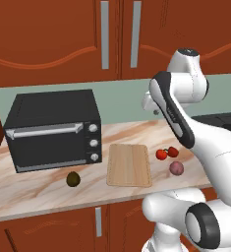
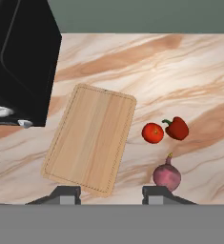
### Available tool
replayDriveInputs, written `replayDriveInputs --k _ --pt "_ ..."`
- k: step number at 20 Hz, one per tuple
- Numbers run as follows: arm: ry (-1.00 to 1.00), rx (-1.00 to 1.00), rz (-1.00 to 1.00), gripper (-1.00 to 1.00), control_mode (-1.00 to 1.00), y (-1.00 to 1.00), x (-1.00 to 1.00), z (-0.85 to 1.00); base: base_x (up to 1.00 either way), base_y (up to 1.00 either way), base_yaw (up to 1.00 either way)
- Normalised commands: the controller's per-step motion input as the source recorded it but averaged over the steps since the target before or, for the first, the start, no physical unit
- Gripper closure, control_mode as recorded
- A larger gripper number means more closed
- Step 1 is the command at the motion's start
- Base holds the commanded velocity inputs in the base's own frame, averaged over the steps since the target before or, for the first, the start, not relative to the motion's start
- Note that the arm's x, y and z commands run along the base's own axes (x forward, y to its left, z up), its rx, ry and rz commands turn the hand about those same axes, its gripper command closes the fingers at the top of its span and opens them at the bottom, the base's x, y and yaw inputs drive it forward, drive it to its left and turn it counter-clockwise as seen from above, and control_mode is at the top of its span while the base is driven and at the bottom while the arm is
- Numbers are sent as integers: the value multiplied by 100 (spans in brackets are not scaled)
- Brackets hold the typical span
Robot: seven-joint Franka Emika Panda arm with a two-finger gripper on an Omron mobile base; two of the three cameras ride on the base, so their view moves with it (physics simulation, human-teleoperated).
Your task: Place the avocado, onion, tomato, and bell pepper on the cutting board.
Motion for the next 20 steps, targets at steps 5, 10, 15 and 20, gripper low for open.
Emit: replayDriveInputs --k 5,10,15,20 --pt "0 2 0 -100 -100 -2 -21 -1 0 0 0" --pt "0 0 -1 -100 -100 -30 -55 -36 0 0 0" --pt "0 -8 -8 -100 -100 -34 -53 -47 0 0 0" --pt "1 -4 -7 -100 -100 -46 -16 -43 0 0 0"
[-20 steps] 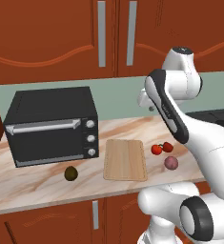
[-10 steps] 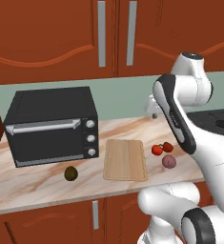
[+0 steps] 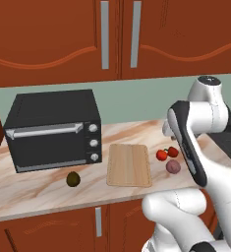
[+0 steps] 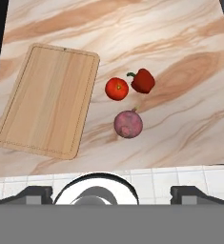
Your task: Place the avocado, onion, tomato, and bell pepper on the cutting board.
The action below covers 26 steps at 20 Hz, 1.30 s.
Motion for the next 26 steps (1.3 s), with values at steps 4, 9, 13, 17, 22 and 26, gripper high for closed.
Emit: replayDriveInputs --k 4,9,13,17,22,26 --pt "0 0 -3 -100 -100 -36 0 -21 0 0 0" --pt "0 0 0 -100 -100 -4 15 0 0 0 0" --pt "0 0 0 -100 -100 0 14 -5 0 0 0" --pt "4 0 0 -100 -100 0 27 -27 0 0 0" --pt "6 0 0 -100 -100 0 19 -31 0 0 0" --pt "1 0 0 -100 -100 -3 11 -27 0 0 0"
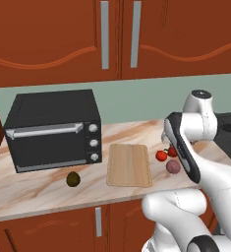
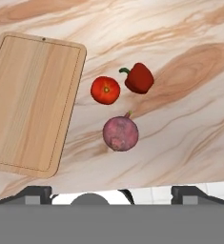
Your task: Place the avocado, onion, tomato, and bell pepper on the cutting board.
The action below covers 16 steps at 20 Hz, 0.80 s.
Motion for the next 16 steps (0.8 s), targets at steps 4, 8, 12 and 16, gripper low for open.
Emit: replayDriveInputs --k 4,8,12,16 --pt "0 0 0 -100 -100 -10 6 -20 0 0 0" --pt "0 0 0 -100 -100 -16 11 -19 0 0 0" --pt "0 0 0 -100 -100 -1 9 -19 0 0 0" --pt "0 0 0 -100 -100 0 14 -19 0 0 0"
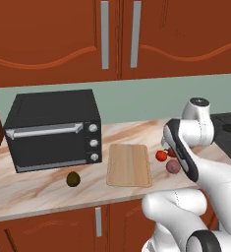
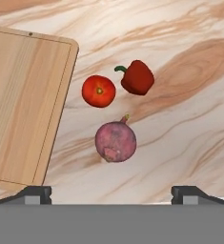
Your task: Place the avocado, onion, tomato, and bell pepper on the cutting board.
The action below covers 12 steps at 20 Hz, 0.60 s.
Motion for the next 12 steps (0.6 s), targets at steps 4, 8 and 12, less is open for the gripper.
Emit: replayDriveInputs --k 4,8,12 --pt "0 0 0 -100 -100 -1 10 -21 0 0 0" --pt "0 0 0 -100 -100 -5 16 -27 0 0 0" --pt "0 0 0 -100 -100 -8 11 -29 0 0 0"
